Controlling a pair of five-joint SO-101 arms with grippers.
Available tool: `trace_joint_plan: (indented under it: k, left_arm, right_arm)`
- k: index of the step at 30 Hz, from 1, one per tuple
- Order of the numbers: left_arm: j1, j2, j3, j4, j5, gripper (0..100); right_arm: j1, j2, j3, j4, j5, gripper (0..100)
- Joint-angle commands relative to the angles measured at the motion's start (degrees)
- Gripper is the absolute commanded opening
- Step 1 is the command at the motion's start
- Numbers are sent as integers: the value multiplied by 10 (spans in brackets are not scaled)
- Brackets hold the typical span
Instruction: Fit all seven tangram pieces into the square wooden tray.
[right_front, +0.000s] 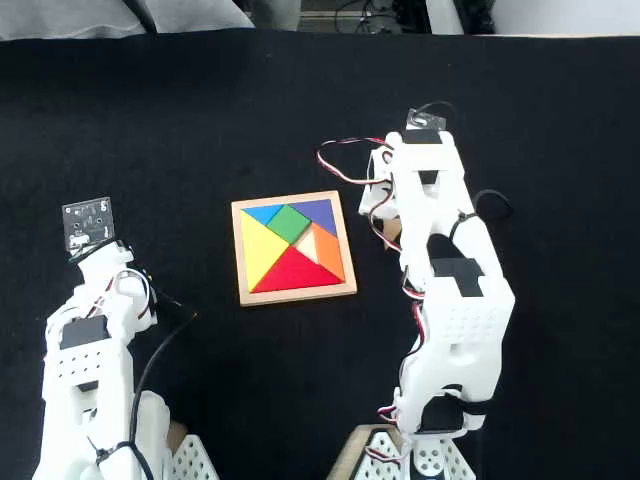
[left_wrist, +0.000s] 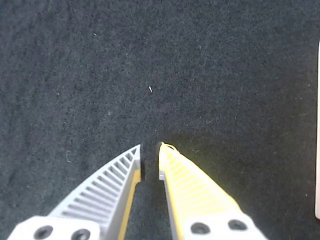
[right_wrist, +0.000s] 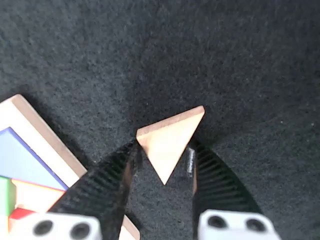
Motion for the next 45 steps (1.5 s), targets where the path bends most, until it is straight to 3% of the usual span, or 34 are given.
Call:
trace_joint_plan:
  k: [1,8,14,34,41,45]
  left_arm:
    - [7,-8,-3,-9,-3,73]
    - [7,-8,-3,-9,-3,73]
    - [7,-8,-3,-9,-3,73]
    - [7,-8,-3,-9,-3,73]
    - [7,-8,-3,-9,-3,73]
    - [7,-8,-3,-9,-3,73]
  right_arm:
    - [-4,-35,-18,-6,-11,149]
    - [-21,-34,-31,-7,-13,155]
    - [-22,-29,-30,-7,-15,277]
    - [-14,67,-124,2,-15,267]
    - [-14,67,-124,2,-15,114]
    - [-15,67,-124,9,-15,77]
